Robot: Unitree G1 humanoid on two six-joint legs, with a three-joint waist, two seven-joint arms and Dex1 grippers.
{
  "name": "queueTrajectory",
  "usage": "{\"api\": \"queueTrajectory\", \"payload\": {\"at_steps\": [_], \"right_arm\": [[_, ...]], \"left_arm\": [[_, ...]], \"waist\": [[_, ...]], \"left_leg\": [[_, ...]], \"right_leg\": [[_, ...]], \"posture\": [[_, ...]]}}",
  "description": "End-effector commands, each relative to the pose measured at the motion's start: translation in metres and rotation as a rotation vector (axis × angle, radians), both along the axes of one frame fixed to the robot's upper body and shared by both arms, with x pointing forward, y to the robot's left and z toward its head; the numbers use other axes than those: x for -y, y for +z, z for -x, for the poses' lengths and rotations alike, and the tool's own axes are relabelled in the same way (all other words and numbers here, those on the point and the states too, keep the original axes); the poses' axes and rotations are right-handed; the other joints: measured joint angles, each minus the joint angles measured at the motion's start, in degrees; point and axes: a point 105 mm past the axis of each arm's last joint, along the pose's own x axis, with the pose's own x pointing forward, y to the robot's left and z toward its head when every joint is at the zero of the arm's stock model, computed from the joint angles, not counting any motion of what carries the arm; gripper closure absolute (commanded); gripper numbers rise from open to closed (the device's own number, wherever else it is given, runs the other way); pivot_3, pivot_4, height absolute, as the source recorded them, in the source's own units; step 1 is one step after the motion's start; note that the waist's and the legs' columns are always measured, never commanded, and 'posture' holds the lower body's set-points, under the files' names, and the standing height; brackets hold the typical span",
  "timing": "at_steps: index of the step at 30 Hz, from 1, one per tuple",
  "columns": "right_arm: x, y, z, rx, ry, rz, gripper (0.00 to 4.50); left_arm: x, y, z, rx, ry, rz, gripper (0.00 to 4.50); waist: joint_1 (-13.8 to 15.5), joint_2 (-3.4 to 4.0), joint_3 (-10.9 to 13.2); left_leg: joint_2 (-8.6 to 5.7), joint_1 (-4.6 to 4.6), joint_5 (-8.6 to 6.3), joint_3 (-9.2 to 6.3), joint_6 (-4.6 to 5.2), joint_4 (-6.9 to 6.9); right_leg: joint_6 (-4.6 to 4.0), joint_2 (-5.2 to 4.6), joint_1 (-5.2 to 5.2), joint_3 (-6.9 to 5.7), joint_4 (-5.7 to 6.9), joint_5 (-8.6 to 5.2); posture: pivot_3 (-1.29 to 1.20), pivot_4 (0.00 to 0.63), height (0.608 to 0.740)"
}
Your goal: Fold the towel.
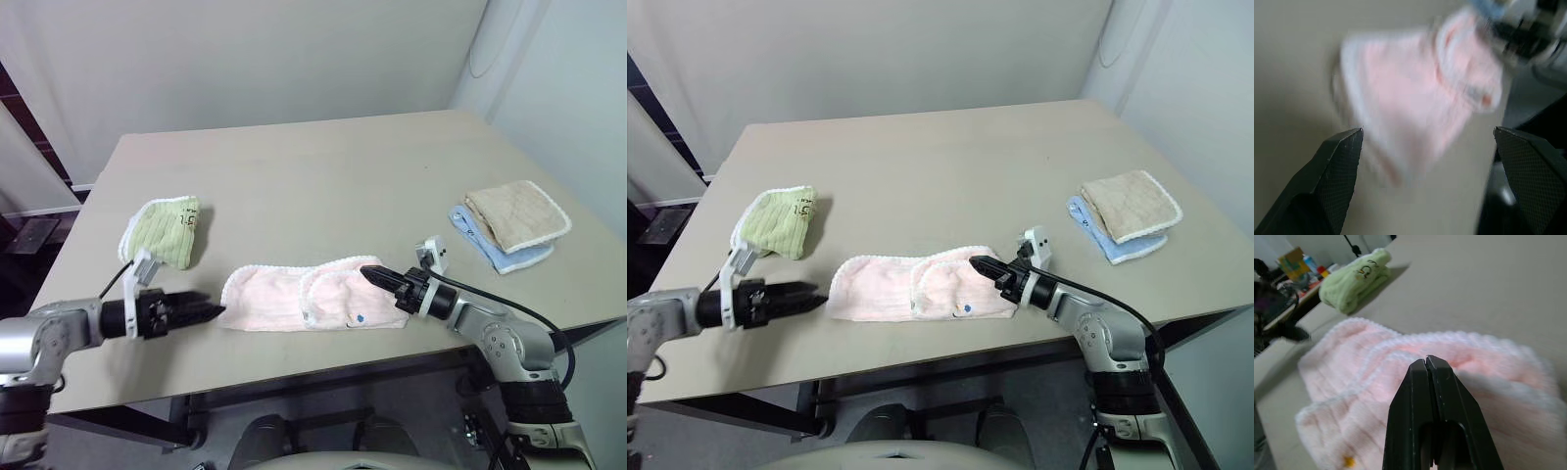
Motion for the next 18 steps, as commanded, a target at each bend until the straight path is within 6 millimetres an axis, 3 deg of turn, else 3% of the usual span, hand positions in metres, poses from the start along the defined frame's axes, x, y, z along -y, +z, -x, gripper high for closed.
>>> {"api": "queueTrajectory", "payload": {"at_steps": [1,5,10,18], "right_arm": [[-0.006,0.011,-0.006,0.01,0.008,-0.051,4.5],[-0.011,0.009,-0.011,-0.009,0.001,-0.063,4.5],[-0.007,0.008,-0.015,-0.021,-0.027,-0.066,4.5],[0.005,0.005,-0.015,-0.033,-0.085,-0.055,4.5]], "left_arm": [[0.001,0.015,0.011,-0.117,-0.007,0.103,0.01],[0.004,0.011,0.011,-0.213,0.046,0.187,0.01],[0.013,-0.009,0.011,-0.356,0.087,0.167,0.01],[0.019,-0.023,0.006,-0.417,0.145,0.184,0.01]], "waist": [[0.21,0.06,0.04],[0.14,0.16,0.1],[-0.01,0.14,0.1],[0.14,0.16,0.1]], "left_leg": [[0.0,0.0,0.0,0.0,-0.01,0.0],[-0.03,0.0,0.0,0.02,-0.02,0.0],[-0.03,-0.01,0.08,0.02,-0.14,-0.1],[-0.01,0.09,0.13,0.02,-0.23,-0.16]], "right_leg": [[-0.01,0.0,0.0,0.0,-0.01,-0.01],[-0.02,-0.06,0.01,0.04,-0.03,-0.01],[0.19,0.05,-0.04,0.05,0.01,0.11],[0.13,0.08,0.0,0.05,0.02,0.1]], "posture": [[0.0,0.0,0.72],[0.0,0.0,0.72],[0.0,0.0,0.72],[0.0,0.0,0.72]]}}
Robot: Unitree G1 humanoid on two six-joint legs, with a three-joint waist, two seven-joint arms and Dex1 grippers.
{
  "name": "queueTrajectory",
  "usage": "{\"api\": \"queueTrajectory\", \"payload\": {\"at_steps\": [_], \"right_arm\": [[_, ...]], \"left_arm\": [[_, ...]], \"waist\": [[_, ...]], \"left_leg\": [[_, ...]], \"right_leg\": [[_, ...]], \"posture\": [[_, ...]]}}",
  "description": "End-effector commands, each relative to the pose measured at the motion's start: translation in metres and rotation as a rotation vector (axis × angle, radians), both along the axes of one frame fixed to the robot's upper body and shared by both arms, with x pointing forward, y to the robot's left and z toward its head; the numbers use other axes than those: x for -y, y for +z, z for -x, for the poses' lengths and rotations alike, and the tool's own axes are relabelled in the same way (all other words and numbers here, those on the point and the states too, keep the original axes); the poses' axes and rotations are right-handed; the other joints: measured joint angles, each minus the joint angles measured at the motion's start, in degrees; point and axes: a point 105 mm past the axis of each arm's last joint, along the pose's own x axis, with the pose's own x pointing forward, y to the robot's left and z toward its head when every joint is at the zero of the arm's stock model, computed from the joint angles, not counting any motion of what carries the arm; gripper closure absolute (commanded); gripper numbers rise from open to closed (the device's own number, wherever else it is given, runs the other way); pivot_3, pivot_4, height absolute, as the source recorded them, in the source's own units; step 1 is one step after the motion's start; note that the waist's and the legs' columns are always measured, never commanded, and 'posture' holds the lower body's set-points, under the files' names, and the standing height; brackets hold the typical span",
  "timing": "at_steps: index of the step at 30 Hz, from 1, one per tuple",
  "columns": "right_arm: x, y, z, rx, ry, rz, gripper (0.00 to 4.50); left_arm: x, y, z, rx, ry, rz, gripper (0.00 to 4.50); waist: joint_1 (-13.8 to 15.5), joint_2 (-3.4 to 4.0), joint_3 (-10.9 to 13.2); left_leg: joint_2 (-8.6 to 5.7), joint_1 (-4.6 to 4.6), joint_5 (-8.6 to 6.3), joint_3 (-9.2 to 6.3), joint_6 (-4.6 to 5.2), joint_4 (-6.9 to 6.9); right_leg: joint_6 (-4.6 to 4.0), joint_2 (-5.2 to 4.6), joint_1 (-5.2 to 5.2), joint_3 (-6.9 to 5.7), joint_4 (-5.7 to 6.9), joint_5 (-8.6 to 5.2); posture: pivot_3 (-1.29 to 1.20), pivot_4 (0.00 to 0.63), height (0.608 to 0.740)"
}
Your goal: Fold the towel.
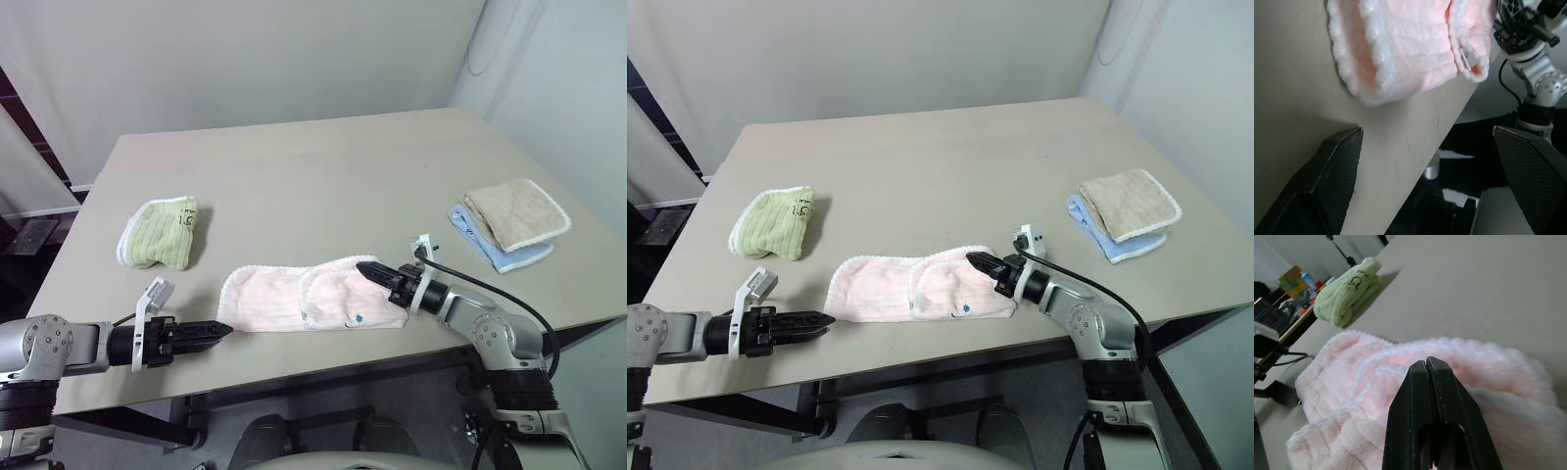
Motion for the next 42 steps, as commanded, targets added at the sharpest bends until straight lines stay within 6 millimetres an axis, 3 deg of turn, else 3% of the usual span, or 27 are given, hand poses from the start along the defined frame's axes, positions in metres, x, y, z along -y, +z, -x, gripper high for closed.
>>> {"api": "queueTrajectory", "payload": {"at_steps": [1,4,10,11,13,22,24,29,36,42], "right_arm": [[0.004,0.01,-0.003,0.039,-0.028,-0.008,4.5],[0.005,0.011,-0.006,0.042,-0.056,-0.009,4.5],[0.008,0.009,-0.007,0.033,-0.088,-0.004,4.5],[0.009,0.008,-0.007,0.032,-0.091,-0.002,4.5],[0.01,0.008,-0.007,0.029,-0.096,-0.001,4.5],[0.014,0.007,-0.01,0.019,-0.123,-0.004,4.5],[0.014,0.007,-0.009,0.024,-0.121,-0.001,4.5],[0.015,0.011,-0.005,0.051,-0.1,0.005,4.5],[0.015,0.03,0.019,0.148,-0.007,0.031,4.5],[0.03,0.038,0.029,0.178,-0.017,0.071,4.5]], "left_arm": [[0.001,-0.001,-0.008,0.005,0.034,0.0,0.01],[0.0,-0.002,-0.021,0.014,0.078,0.01,0.01],[0.003,-0.003,-0.026,0.001,0.093,0.021,0.01],[0.004,-0.004,-0.026,0.001,0.09,0.018,0.18],[0.003,-0.006,-0.027,-0.003,0.094,0.017,0.63],[0.012,-0.003,-0.033,0.033,0.096,0.027,4.0],[0.017,0.0,-0.031,0.043,0.086,0.03,4.46],[0.027,0.009,-0.03,0.082,0.063,0.024,4.46],[0.034,0.063,-0.041,0.281,-0.052,0.019,4.46],[0.059,0.099,-0.049,0.404,-0.185,0.063,4.46]], "waist": [[0.11,0.03,-0.01],[0.24,0.09,0.0],[0.11,0.12,0.0],[0.13,0.12,0.0],[0.1,0.13,0.0],[0.09,0.12,0.0],[0.08,0.11,0.01],[0.04,0.1,0.02],[0.01,0.05,0.06],[0.12,-0.04,0.12]], "left_leg": [[0.0,0.02,0.0,0.0,0.0,0.0],[-0.01,0.15,0.0,-0.01,-0.01,0.0],[-0.02,0.21,0.03,-0.02,-0.06,-0.01],[-0.02,0.21,0.03,-0.02,-0.07,-0.03],[-0.02,0.21,0.04,-0.02,-0.08,-0.04],[-0.02,0.19,0.04,-0.02,-0.09,-0.15],[-0.02,0.19,0.04,-0.02,-0.09,-0.16],[-0.02,0.15,0.04,-0.01,-0.08,-0.16],[-0.02,-0.07,0.04,-0.02,-0.08,-0.18],[-0.03,-0.08,0.04,-0.02,-0.07,-0.16]], "right_leg": [[-0.12,-0.01,0.01,0.0,0.0,-0.06],[-0.25,-0.09,0.13,0.04,-0.01,-0.02],[-0.45,-0.09,0.11,0.09,-0.01,0.11],[-0.46,-0.09,0.1,0.09,-0.01,0.11],[-0.46,-0.09,0.09,0.1,-0.01,0.11],[-0.46,0.03,-0.1,0.34,-0.04,0.11],[-0.46,0.02,-0.1,0.34,-0.05,0.11],[-0.47,0.0,-0.11,0.36,-0.08,0.11],[-0.47,0.03,-0.33,0.35,-0.08,0.1],[-0.47,0.08,-0.25,0.32,-0.14,0.1]], "posture": [[0.0,0.0,0.72],[0.0,0.0,0.72],[0.0,0.0,0.72],[0.0,0.0,0.72],[0.0,0.0,0.72],[0.0,0.0,0.72],[0.0,0.0,0.72],[0.0,0.0,0.72],[0.0,0.0,0.72],[0.0,0.0,0.72]]}}
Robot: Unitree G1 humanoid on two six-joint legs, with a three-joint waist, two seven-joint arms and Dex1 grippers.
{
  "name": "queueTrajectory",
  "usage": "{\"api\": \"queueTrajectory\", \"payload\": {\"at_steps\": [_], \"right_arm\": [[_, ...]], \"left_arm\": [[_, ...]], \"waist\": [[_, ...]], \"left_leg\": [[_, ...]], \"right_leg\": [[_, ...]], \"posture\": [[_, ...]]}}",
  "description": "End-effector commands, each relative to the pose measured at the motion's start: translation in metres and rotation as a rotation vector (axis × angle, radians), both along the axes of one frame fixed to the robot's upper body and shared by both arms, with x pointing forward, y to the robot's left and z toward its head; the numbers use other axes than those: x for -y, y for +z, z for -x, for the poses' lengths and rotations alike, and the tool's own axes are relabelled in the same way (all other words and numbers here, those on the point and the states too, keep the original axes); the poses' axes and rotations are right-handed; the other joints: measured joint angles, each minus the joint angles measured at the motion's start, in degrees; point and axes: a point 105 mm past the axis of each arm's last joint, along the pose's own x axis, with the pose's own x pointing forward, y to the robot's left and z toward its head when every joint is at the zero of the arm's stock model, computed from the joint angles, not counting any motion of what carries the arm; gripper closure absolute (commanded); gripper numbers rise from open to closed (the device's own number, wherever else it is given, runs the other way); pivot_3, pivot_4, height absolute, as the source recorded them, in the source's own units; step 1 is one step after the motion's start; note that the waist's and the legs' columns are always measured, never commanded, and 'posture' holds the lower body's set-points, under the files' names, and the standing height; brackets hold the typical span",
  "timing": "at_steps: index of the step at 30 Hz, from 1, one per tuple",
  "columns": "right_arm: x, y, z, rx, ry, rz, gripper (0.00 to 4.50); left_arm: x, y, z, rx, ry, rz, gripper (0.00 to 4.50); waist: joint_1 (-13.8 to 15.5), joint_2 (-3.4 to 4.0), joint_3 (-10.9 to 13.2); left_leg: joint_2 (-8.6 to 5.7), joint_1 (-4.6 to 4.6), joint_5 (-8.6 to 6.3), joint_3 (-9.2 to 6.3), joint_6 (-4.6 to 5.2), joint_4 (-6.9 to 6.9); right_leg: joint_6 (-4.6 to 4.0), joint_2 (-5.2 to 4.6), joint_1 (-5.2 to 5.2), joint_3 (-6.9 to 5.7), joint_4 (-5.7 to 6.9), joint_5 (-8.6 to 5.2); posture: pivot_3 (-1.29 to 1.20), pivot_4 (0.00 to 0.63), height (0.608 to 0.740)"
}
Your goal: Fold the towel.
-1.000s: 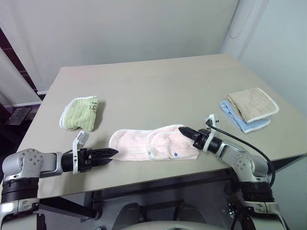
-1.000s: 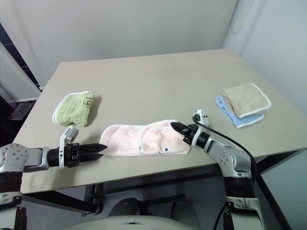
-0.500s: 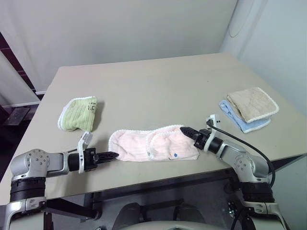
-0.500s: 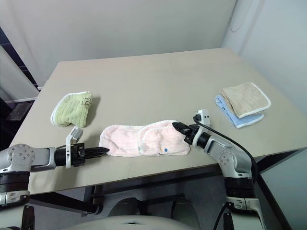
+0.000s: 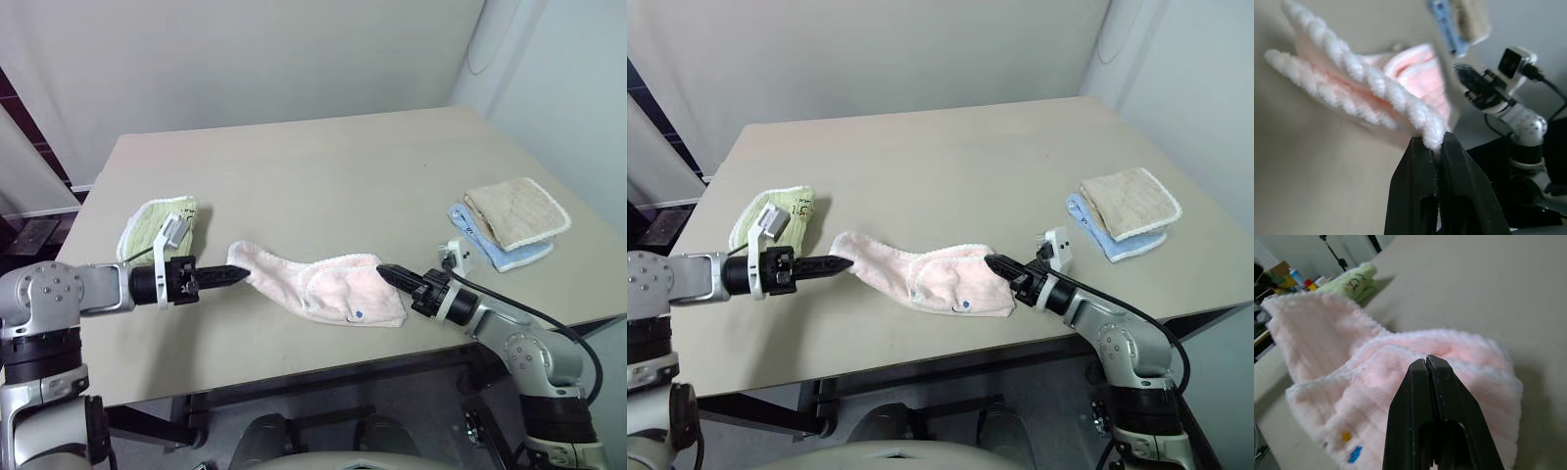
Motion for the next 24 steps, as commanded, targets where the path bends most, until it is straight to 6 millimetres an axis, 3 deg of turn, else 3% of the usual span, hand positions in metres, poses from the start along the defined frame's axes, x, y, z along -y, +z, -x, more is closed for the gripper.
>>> {"api": "queueTrajectory", "payload": {"at_steps": [1,4,11,15,18,24], "right_arm": [[0.007,0.016,0.001,0.062,-0.01,0.003,4.5],[0.013,0.017,0.0,0.064,-0.042,0.014,4.5],[0.018,0.018,0.003,0.067,-0.091,0.026,4.5],[0.025,0.017,0.006,0.065,-0.143,0.036,4.5],[0.029,0.016,0.008,0.057,-0.172,0.042,4.5],[0.033,0.014,0.013,0.044,-0.211,0.039,4.5]], "left_arm": [[0.021,0.021,0.004,0.075,-0.121,0.028,4.46],[0.038,0.019,0.007,0.071,-0.214,0.031,4.46],[0.054,-0.002,0.007,0.051,-0.351,0.048,4.46],[0.068,-0.026,0.005,0.054,-0.453,0.028,4.46],[0.083,-0.036,-0.002,0.055,-0.491,0.041,4.46],[0.127,-0.037,-0.006,0.067,-0.563,0.114,4.46]], "waist": [[-0.08,-0.03,0.02],[-0.08,-0.05,0.04],[-0.12,-0.08,0.07],[0.2,-0.11,0.1],[0.25,-0.15,0.12],[1.2,-0.17,0.14]], "left_leg": [[0.0,0.0,0.0,0.0,0.0,0.0],[0.0,0.0,0.01,0.01,0.01,0.0],[0.04,-0.01,0.04,0.02,-0.01,0.01],[0.02,0.0,0.02,0.01,0.02,0.05],[0.02,-0.02,-0.01,0.01,0.07,0.09],[0.02,-0.33,0.08,-0.01,0.27,0.17]], "right_leg": [[0.0,0.01,0.0,0.0,0.0,0.0],[0.0,0.06,0.05,0.01,0.01,0.0],[-0.01,0.22,0.15,0.03,0.05,-0.01],[-0.02,0.21,0.04,0.01,-0.05,-0.02],[-0.02,0.17,0.05,0.02,-0.11,-0.01],[-0.01,0.16,-0.01,0.06,-0.05,-0.01]], "posture": [[0.0,0.0,0.72],[0.0,0.0,0.72],[0.0,0.0,0.72],[0.0,0.0,0.72],[0.0,0.0,0.72],[0.0,0.0,0.72]]}}
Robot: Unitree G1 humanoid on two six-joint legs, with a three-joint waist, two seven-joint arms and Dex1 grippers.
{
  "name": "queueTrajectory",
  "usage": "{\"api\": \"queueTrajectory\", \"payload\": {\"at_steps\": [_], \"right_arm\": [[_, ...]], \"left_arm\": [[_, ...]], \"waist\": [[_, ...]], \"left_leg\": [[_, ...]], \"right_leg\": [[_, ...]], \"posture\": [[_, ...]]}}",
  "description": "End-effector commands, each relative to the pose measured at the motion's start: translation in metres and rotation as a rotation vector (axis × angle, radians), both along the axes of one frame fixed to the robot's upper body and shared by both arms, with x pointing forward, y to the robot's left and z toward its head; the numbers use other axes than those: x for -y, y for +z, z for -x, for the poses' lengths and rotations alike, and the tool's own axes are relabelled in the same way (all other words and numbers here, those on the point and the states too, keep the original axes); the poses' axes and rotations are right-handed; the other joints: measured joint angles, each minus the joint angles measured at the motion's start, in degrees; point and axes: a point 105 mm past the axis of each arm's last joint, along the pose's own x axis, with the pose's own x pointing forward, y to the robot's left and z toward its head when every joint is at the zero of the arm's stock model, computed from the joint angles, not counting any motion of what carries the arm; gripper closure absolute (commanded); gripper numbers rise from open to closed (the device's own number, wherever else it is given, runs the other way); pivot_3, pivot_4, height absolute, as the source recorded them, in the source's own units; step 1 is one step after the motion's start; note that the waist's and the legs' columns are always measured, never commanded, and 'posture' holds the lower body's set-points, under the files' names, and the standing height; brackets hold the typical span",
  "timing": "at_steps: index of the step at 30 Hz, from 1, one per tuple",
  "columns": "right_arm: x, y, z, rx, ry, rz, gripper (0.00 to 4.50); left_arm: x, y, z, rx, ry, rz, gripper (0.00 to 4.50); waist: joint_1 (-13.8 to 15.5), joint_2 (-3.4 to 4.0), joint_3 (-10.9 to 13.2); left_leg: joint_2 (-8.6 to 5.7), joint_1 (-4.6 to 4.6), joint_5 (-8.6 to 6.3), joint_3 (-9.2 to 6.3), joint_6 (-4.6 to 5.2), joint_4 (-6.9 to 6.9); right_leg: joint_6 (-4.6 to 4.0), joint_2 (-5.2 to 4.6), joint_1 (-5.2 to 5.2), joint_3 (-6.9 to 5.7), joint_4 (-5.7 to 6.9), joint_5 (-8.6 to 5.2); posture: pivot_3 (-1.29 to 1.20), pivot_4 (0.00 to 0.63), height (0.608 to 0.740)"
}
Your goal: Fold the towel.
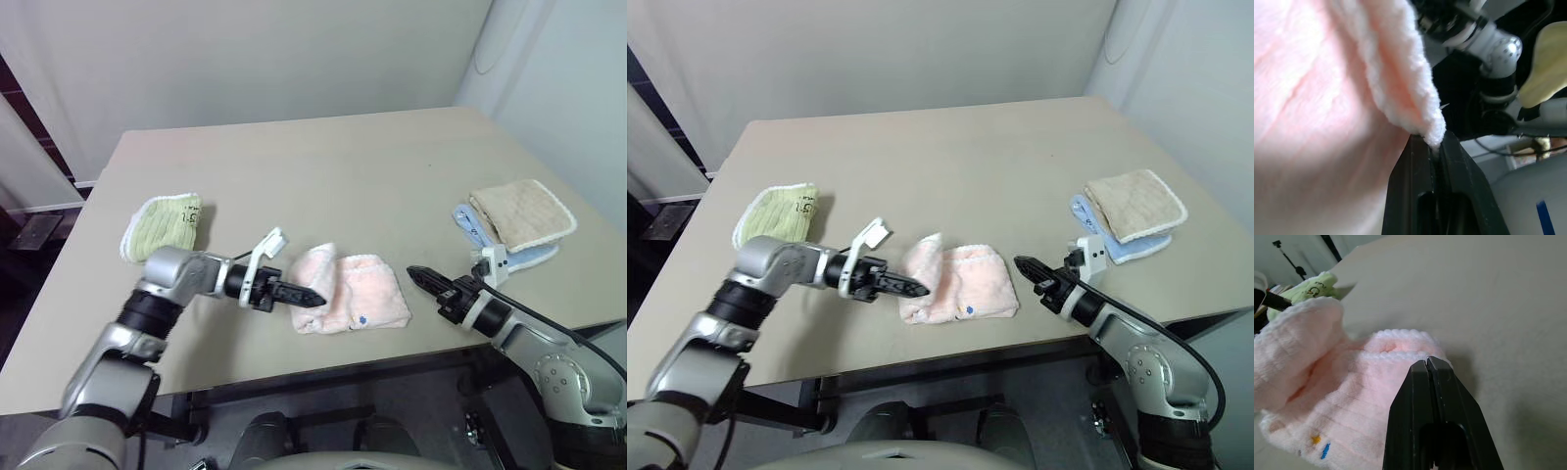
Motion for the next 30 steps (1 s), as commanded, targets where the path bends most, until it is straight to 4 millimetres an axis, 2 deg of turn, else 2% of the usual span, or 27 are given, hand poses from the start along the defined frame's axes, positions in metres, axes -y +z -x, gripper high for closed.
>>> {"api": "queueTrajectory", "payload": {"at_steps": [1,6,11,16,26,30], "right_arm": [[-0.002,0.014,0.002,0.051,-0.004,-0.003,4.5],[0.0,0.009,0.003,0.038,-0.021,0.013,4.5],[0.0,0.008,0.003,0.04,-0.03,0.025,4.5],[0.003,0.007,0.003,0.035,-0.048,0.031,4.5],[0.01,0.003,0.004,0.03,-0.089,0.053,4.5],[0.011,0.004,0.004,0.033,-0.097,0.052,4.5]], "left_arm": [[0.017,0.01,-0.001,0.035,-0.048,0.033,4.46],[0.035,0.006,0.004,0.031,-0.09,0.033,4.46],[0.058,-0.002,-0.003,0.038,-0.067,0.029,4.46],[0.075,-0.003,-0.001,0.017,-0.072,0.067,4.46],[0.095,-0.017,-0.014,0.056,0.019,0.039,4.46],[0.095,-0.013,-0.007,0.028,-0.029,0.08,3.42]], "waist": [[0.0,0.0,0.0],[0.01,0.0,0.0],[0.25,-0.05,0.03],[0.08,-0.09,0.06],[0.19,-0.09,0.06],[0.1,-0.09,0.06]], "left_leg": [[0.0,-0.02,0.0,0.0,0.02,0.0],[0.01,-0.02,0.0,0.0,0.06,0.02],[-0.05,-0.02,0.04,-0.01,0.24,0.14],[-0.05,-0.02,0.03,-0.01,0.3,0.17],[-0.06,0.01,0.04,-0.02,0.31,0.18],[-0.06,0.0,0.04,-0.02,0.31,0.19]], "right_leg": [[0.0,0.02,-0.02,0.0,0.01,0.0],[0.02,0.1,-0.03,-0.04,0.07,0.0],[0.04,0.08,0.06,-0.06,0.06,0.01],[0.08,0.07,0.07,-0.05,0.05,0.03],[0.09,0.08,0.1,-0.06,0.07,0.03],[0.1,0.08,0.1,-0.07,0.07,0.04]], "posture": [[0.0,0.0,0.72],[0.0,0.0,0.72],[0.0,0.0,0.72],[0.0,0.0,0.72],[0.0,0.0,0.72],[0.0,0.0,0.72]]}}
